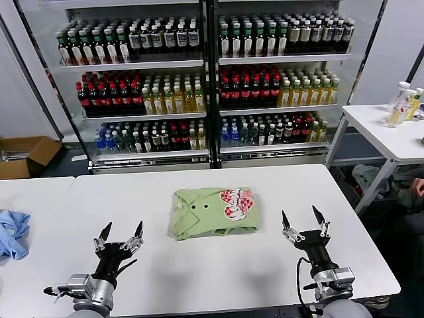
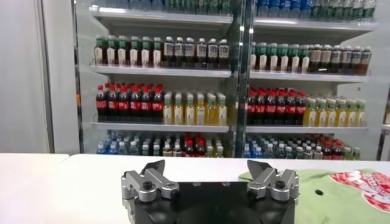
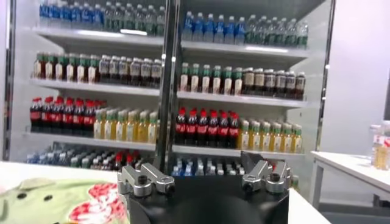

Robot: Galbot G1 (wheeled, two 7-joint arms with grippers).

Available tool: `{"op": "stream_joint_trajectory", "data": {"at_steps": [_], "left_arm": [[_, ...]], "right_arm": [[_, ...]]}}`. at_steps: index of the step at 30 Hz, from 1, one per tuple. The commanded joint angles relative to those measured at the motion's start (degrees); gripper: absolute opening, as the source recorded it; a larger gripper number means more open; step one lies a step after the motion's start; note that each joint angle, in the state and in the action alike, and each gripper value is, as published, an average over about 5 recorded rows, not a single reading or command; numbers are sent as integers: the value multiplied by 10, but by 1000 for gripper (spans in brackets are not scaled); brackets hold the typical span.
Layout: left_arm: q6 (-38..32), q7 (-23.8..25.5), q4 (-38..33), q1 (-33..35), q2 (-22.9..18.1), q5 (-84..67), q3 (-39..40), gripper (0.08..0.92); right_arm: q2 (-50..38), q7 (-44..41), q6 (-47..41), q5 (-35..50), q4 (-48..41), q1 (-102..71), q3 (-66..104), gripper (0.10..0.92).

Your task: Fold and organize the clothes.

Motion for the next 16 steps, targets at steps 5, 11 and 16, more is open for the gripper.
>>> {"op": "stream_joint_trajectory", "data": {"at_steps": [5,11,16], "left_arm": [[3,1,-6,6,-5,6,0,823],[3,2,-9,10,-10,10,1,823],[5,2,-11,12,-13,12,1,823]], "right_arm": [[-1,7,12,114,18,-20,7,823],[-1,8,2,126,20,-19,0,823],[-4,7,3,131,21,-17,-2,823]]}}
